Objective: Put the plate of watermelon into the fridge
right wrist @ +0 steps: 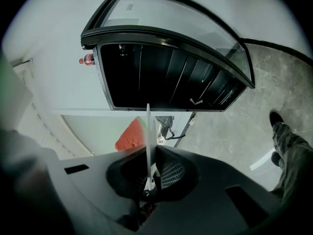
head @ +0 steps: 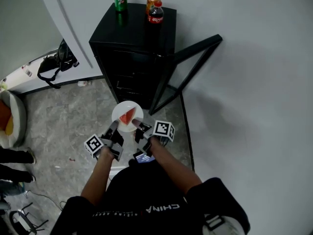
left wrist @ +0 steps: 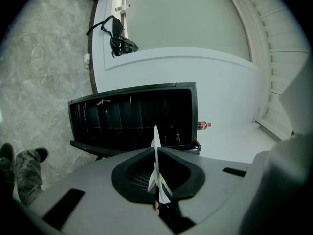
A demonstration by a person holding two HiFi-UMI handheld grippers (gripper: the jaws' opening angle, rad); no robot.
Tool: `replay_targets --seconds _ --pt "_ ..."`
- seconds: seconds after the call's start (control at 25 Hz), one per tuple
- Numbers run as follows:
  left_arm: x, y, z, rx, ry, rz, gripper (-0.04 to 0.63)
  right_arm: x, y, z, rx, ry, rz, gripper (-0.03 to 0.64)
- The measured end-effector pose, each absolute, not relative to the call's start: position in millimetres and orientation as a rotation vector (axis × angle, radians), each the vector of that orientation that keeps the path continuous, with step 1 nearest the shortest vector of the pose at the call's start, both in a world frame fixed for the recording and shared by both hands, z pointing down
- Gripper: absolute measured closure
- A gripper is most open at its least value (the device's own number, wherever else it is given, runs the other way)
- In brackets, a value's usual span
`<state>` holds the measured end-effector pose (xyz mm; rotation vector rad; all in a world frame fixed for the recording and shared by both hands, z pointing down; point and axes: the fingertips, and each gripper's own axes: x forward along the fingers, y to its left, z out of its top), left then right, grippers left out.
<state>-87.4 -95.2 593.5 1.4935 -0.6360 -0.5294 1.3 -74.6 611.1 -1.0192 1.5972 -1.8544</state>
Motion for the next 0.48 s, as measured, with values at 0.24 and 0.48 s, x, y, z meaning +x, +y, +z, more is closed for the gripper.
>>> replay_targets --seconds 0.24,0.48 --pt "-61.0 -146.0 588.7 1.503 -0.644 -0.525 0.566 28.9 -124.7 603.8 -1.017 1.603 -1.823 0.588" --pt "-39.8 -182.4 580.4 1.531 -0.652 -0.535 0.565 47.4 -159.3 596.3 -0.977 1.58 -1.803 0.588"
